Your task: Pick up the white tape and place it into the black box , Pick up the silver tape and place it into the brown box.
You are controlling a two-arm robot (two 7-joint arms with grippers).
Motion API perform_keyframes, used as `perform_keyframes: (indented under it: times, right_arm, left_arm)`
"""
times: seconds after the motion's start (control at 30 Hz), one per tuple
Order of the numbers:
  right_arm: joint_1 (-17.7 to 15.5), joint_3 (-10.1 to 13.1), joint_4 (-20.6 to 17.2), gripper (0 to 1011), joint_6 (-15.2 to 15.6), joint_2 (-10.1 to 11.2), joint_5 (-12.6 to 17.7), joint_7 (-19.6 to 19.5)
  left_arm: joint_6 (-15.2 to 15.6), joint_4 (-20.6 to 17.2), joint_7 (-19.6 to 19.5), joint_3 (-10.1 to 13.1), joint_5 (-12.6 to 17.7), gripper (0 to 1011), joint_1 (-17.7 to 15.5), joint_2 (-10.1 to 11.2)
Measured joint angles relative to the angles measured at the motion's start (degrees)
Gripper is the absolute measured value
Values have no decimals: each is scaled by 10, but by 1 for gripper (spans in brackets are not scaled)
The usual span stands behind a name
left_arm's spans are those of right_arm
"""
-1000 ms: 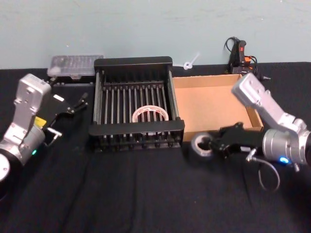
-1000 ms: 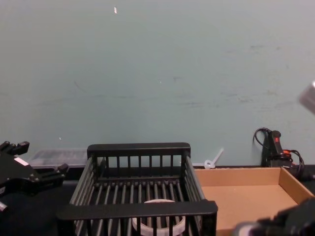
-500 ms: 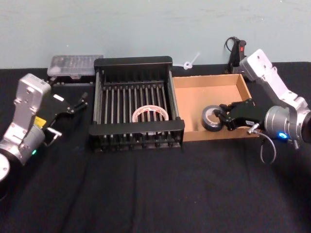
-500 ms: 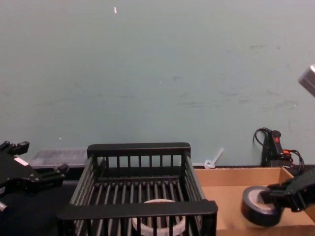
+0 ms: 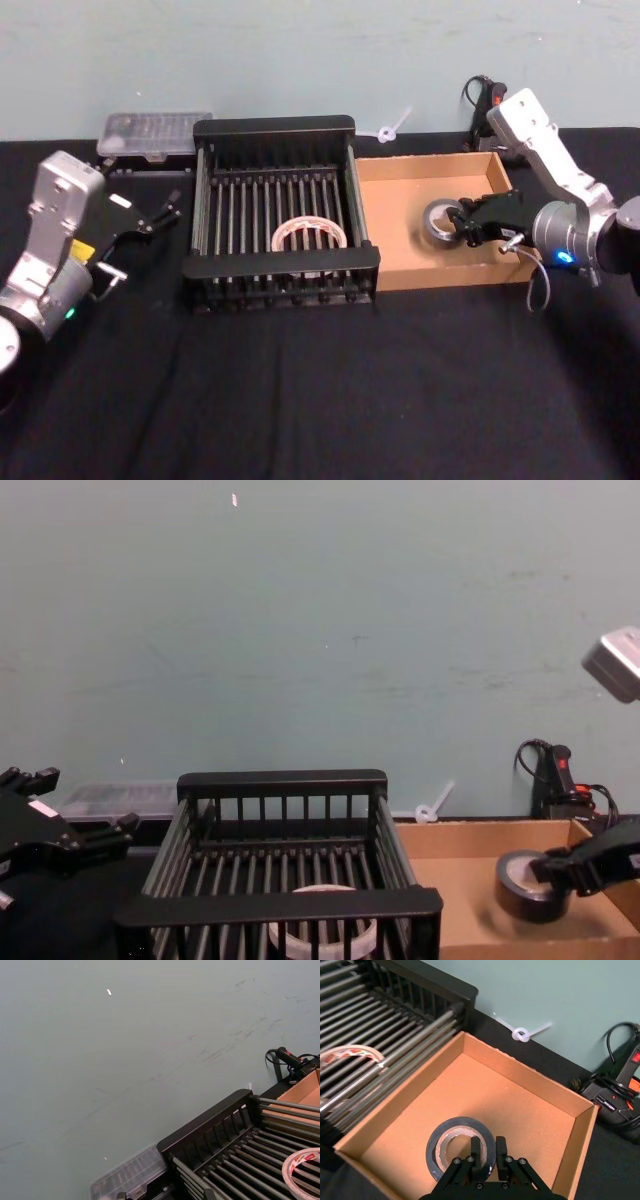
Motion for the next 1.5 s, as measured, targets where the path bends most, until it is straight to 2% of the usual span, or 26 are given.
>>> perform_keyframes:
  times: [0.2, 0.7, 0.87, 0.9, 1.1, 1.13, 1.2, 1.23, 1.3, 1.5]
  right_arm:
    - [9, 6, 28, 181, -4, -14, -9, -4]
    - [8, 4, 23, 181, -4, -12, -8, -4]
    - [8, 4, 22, 267, -4, -12, -8, -4]
    - [8, 3, 22, 325, -3, -11, -8, -4]
    - [8, 3, 22, 487, -3, -11, -8, -3]
    - [8, 3, 22, 547, -3, -11, -7, -3]
    - [8, 3, 22, 588, -3, -11, -7, -3]
    - [8, 3, 22, 647, -3, -11, -7, -3]
    - [8, 3, 21, 686, -3, -11, -7, -3]
    - [8, 3, 21, 889, -3, -11, -7, -3]
  left_arm:
    - [0, 0, 0, 0, 0, 1001, 0, 0]
    - [0, 0, 0, 0, 0, 1001, 0, 0]
    - [0, 0, 0, 0, 0, 1001, 0, 0]
    - [0, 0, 0, 0, 0, 1001, 0, 0]
    - [0, 0, 0, 0, 0, 1001, 0, 0]
    - [0, 0, 0, 0, 0, 1001, 0, 0]
    - [0, 0, 0, 0, 0, 1001, 0, 0]
    - [0, 0, 0, 0, 0, 1001, 0, 0]
    - [0, 0, 0, 0, 0, 1001, 0, 0]
    - [0, 0, 0, 0, 0, 1001, 0, 0]
